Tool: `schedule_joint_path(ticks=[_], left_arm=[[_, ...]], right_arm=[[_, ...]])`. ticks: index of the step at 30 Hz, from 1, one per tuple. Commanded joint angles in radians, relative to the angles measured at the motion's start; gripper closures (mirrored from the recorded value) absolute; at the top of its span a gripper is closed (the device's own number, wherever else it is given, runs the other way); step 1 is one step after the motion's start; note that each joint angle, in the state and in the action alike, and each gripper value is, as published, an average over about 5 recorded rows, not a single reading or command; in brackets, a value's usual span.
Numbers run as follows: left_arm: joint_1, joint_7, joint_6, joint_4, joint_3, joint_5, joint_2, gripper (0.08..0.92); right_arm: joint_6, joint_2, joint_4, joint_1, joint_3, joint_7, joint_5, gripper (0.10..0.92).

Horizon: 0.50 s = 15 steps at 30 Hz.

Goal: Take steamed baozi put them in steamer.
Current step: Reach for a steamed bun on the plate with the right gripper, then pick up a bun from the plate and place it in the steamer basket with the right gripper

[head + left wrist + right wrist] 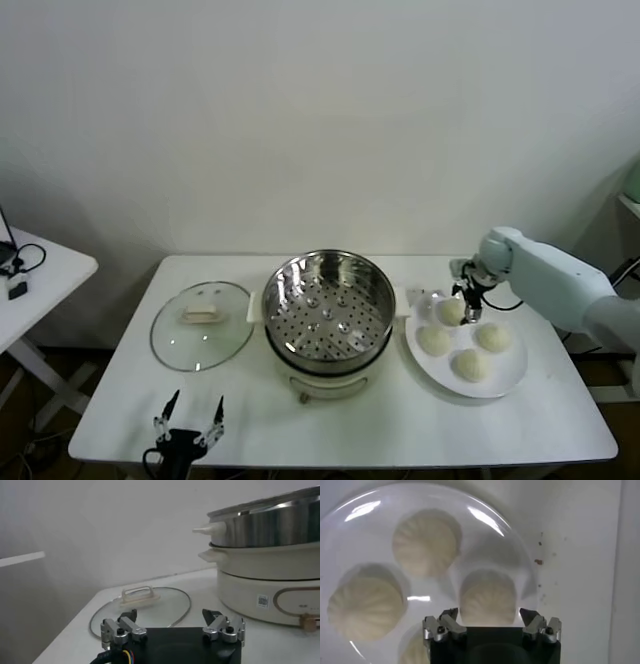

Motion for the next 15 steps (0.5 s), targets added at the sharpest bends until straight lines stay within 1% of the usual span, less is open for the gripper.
schedule_joint_path(ticks=[1,7,11,15], left_arm=[[0.000,0.000,0.005,0.002,0.000,0.008,0.001,0.177],[-0.002,-0.001,0.006,0.004,0.004,0.013,0.001,0.177],[0.004,-0.002,0.005,0.000,0.003,0.016,0.001,0.177],[0.009,-0.003,0.004,-0.003,-0.001,0.018,0.002,0.177]], right_arm=[[-0.004,0.001,0.002,-0.007,0.012,-0.005,-0.001,0.337],[-0.003,-0.011,0.034,0.024,-0.015,-0.011,0.002,0.421],[0.010,-0.040,0.117,0.111,-0.101,-0.022,0.040,0.430],[0.065,-0.070,0.245,0.302,-0.262,-0.033,0.117,0.432]])
